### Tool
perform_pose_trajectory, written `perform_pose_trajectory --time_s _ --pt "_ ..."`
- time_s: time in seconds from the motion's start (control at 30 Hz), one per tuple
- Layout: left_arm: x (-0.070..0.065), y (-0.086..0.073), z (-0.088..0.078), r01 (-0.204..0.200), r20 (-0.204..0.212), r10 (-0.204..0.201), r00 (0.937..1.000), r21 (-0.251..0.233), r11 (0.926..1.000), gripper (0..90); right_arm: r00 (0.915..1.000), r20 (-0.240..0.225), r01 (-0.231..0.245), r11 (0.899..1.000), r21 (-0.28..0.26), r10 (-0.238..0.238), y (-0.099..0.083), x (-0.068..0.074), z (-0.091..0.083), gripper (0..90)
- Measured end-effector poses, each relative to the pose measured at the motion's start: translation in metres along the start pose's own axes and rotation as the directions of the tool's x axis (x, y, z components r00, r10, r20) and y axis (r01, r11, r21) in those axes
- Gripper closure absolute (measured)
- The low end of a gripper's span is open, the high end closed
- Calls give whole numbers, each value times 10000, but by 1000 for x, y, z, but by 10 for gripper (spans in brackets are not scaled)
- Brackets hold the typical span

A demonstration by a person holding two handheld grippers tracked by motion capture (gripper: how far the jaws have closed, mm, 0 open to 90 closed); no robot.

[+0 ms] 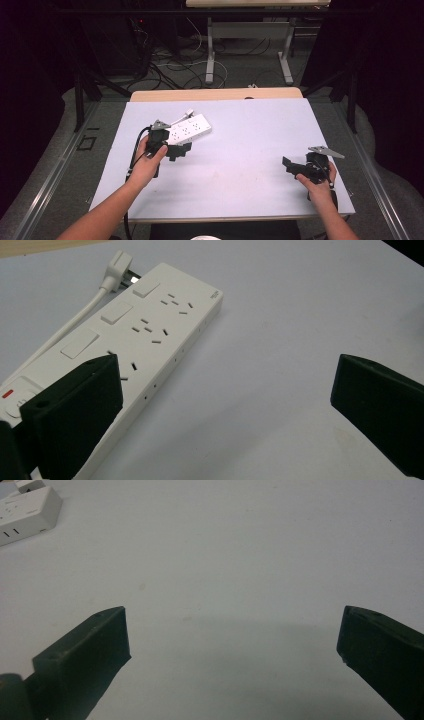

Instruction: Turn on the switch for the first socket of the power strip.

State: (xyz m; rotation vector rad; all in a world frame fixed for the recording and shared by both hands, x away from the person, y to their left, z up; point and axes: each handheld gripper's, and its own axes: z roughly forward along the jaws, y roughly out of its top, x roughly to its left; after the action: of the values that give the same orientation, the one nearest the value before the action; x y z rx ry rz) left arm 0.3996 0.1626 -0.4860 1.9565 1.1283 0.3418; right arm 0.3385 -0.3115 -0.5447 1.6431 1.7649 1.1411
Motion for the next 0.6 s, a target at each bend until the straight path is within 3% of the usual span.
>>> perform_pose_trajectory --time_s 0.33,0.37,0.57,0.6 --pt "9 -5 -10 308 -206 -310 9993 -87 9995 1 10000 -20 -50 10000 -64 49 0 0 1 0" --pt "11 -6 -10 201 -225 -203 9995 -79 9998 2 10000 -15 -53 10000 -66 53 0 0 1 0" --pt "18 -9 -16 409 -378 -415 9984 -187 9990 2 10000 -22 -73 10000 -54 73 0 0 1 0" --pt "18 -10 -16 594 -385 -604 9974 -271 9979 2 9999 55 -94 9998 -175 95 -1 0 2 0"
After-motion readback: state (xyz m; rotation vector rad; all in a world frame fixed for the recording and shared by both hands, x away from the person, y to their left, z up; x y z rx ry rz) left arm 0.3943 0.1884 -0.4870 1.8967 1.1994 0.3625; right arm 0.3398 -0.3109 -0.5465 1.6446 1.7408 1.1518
